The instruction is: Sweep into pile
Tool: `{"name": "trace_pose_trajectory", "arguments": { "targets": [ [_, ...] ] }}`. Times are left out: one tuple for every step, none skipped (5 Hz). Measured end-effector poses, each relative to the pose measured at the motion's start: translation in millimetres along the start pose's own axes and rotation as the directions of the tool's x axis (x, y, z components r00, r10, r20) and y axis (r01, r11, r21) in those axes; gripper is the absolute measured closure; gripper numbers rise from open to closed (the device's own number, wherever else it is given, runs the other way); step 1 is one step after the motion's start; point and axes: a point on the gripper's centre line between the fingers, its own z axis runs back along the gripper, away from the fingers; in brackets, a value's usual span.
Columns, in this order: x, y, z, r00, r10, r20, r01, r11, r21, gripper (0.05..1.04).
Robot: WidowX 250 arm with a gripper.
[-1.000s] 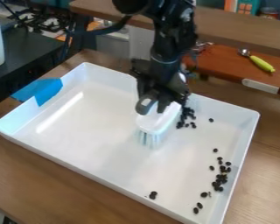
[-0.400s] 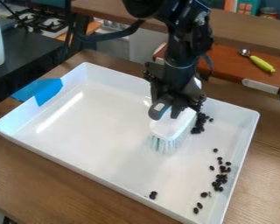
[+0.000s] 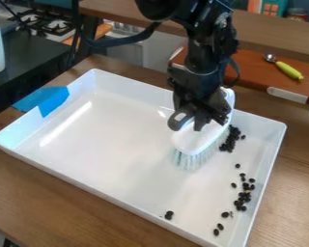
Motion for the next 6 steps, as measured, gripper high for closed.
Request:
{"name": "trace_pose_trajectory", "arguments": {
  "targets": [
    [1,0,-1,0.999,-0.037,0.006,0.037,0.999,-0.002,0.585],
    [6,-3,-5,0.996,-0.083,0.016,0.083,0.996,-0.015,0.585],
    [11,-9,-6,0.992,-0.124,0.031,0.125,0.991,-0.052,0.585],
    [14,-12,-5,0.986,-0.162,0.041,0.165,0.983,-0.085,0.585],
    [14,-14,-5,0.978,-0.202,0.048,0.206,0.972,-0.109,0.585],
    [13,-15,-5,0.967,-0.248,0.057,0.253,0.959,-0.127,0.585]
  ]
}}
